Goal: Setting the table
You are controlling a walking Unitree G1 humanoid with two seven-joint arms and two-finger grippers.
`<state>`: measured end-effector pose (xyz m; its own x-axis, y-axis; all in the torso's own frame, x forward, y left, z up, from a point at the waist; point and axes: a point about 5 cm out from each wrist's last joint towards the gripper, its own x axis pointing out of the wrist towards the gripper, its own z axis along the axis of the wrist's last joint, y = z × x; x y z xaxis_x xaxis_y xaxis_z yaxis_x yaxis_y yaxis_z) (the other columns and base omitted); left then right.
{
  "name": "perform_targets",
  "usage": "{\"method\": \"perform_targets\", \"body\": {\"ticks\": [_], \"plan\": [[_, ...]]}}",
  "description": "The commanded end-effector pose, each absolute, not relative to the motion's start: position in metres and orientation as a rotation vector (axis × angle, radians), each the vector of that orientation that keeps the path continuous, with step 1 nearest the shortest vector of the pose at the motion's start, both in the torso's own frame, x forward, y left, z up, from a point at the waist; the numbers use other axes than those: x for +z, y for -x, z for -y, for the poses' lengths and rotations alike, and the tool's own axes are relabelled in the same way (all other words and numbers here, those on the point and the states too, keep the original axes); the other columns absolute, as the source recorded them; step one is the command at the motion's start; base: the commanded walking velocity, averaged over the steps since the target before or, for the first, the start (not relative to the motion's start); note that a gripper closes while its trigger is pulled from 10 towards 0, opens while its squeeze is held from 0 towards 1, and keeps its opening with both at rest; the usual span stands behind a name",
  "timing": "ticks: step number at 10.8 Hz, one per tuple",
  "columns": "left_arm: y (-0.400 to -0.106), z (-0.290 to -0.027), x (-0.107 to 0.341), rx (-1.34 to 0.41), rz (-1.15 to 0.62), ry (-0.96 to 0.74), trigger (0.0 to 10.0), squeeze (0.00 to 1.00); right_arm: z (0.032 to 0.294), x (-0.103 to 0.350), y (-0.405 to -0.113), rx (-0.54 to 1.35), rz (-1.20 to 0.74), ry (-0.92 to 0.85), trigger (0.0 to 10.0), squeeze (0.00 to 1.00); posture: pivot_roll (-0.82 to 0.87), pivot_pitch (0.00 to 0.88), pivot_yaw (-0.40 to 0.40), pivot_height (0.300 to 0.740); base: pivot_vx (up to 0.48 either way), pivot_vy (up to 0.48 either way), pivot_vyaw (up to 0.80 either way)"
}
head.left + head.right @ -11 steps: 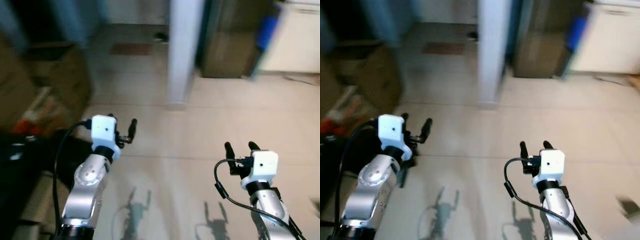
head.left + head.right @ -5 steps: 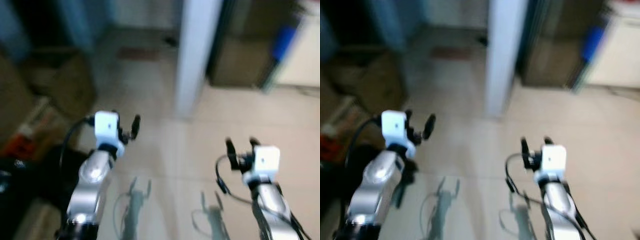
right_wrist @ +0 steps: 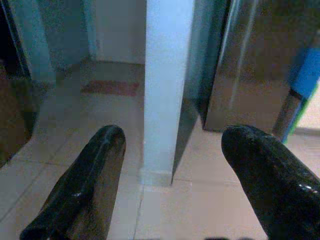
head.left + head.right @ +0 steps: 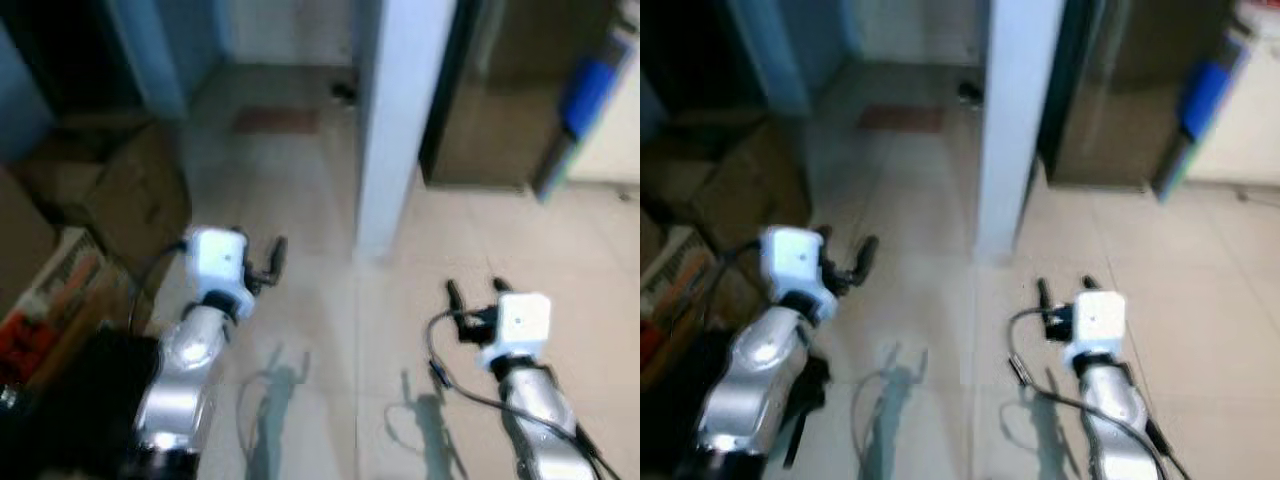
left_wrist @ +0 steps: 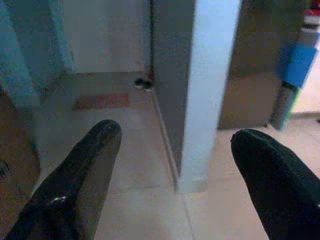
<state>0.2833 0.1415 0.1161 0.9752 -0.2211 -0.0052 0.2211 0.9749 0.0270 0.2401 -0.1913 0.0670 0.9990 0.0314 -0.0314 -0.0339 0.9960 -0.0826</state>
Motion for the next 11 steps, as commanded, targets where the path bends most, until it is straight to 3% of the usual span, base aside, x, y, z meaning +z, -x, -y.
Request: {"method": "perform_targets", "body": {"ticks": [1, 8, 10, 11], "plan": [[-0.2864, -0.1492, 0.1197, -0.198, 0.011, -0.046, 10.0, 0.0, 0.1849, 0.0722, -0.2455, 0.052, -0.002, 0.076, 10.0, 0.13, 0.01, 0.012, 0.008, 0.74, 0.48, 0.0, 0.0], [-0.2901, -0.1493, 0.1144, -0.18, -0.024, -0.06, 10.0, 0.0, 0.189, 0.0729, -0.2414, 0.04, 0.004, 0.102, 10.0, 0.13, 0.0, 0.032, 0.0, 0.74, 0.472, 0.0, 0.0], [-0.2925, -0.151, 0.1119, -0.174, -0.044, -0.076, 10.0, 0.0, 0.1865, 0.0731, -0.2449, 0.041, 0.003, 0.099, 10.0, 0.13, 0.01, 0.025, 0.007, 0.74, 0.0, 0.0, 0.0], [-0.2945, -0.1517, 0.1126, -0.178, -0.041, -0.076, 10.0, 0.0, 0.1842, 0.0731, -0.2479, 0.048, 0.005, 0.103, 10.0, 0.0, 0.01, 0.017, 0.011, 0.74, 0.0, 0.0, 0.0]]}}
